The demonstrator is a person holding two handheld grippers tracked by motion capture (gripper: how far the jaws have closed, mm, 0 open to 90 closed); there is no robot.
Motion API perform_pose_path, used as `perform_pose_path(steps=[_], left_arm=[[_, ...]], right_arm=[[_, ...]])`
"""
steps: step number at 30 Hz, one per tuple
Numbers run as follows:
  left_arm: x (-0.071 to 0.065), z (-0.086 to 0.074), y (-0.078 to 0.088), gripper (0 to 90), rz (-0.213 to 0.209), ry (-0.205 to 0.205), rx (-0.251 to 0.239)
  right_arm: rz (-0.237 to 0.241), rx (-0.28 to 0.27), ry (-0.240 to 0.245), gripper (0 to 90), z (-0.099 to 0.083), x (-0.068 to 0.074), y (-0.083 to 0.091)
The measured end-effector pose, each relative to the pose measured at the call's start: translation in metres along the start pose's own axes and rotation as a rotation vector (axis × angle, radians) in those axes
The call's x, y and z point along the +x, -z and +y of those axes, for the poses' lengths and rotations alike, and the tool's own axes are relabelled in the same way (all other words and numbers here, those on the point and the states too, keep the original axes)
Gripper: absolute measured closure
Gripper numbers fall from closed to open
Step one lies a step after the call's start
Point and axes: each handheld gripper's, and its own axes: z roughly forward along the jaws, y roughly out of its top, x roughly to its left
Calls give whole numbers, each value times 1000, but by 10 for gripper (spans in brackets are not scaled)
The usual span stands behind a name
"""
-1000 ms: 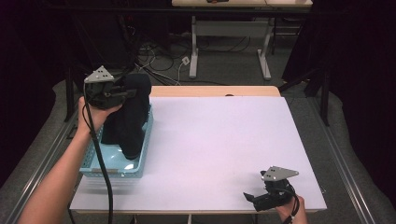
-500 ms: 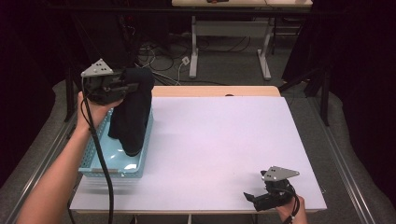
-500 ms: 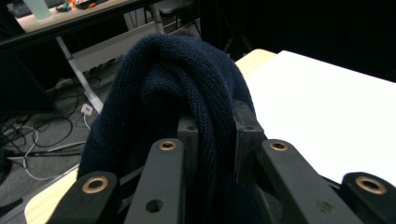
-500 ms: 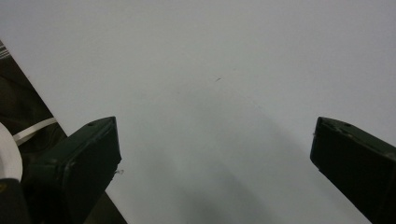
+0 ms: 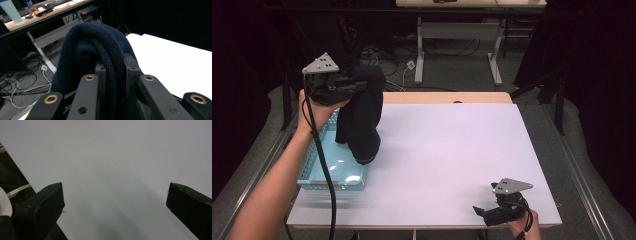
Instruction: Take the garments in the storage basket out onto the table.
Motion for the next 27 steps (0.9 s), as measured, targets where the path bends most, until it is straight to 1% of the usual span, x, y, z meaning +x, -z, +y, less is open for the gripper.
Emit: perform_pose_path(steps=[5,7,8,11,12,13,14,16,21,27], left_arm=[[-4,9,-3,777,-7,-17,-2],[-7,12,-5,777,-12,-27,-1],[-8,14,-6,777,-13,-32,-1],[-11,19,-9,777,-22,-40,-1],[-12,21,-11,777,-26,-44,-1],[-14,23,-12,777,-29,-43,-4],[-15,25,-13,777,-31,-53,-2],[-17,28,-15,777,-38,-57,-2],[-23,37,-18,777,-53,-76,-20],[-30,48,-20,777,-63,-96,-30]], right_arm=[[-1,-4,1,12,0,-2,0],[-3,9,-4,12,0,-1,0],[-1,1,-6,12,-1,-1,-1],[1,7,-5,12,0,-1,0],[2,-5,-5,12,-1,-2,0],[2,-5,-5,12,-1,-2,0],[0,-4,-11,12,-1,-1,0],[-1,-5,-11,12,-1,-1,1],[-2,-7,-8,12,-1,-3,0],[1,-9,-3,12,-1,-3,0]])
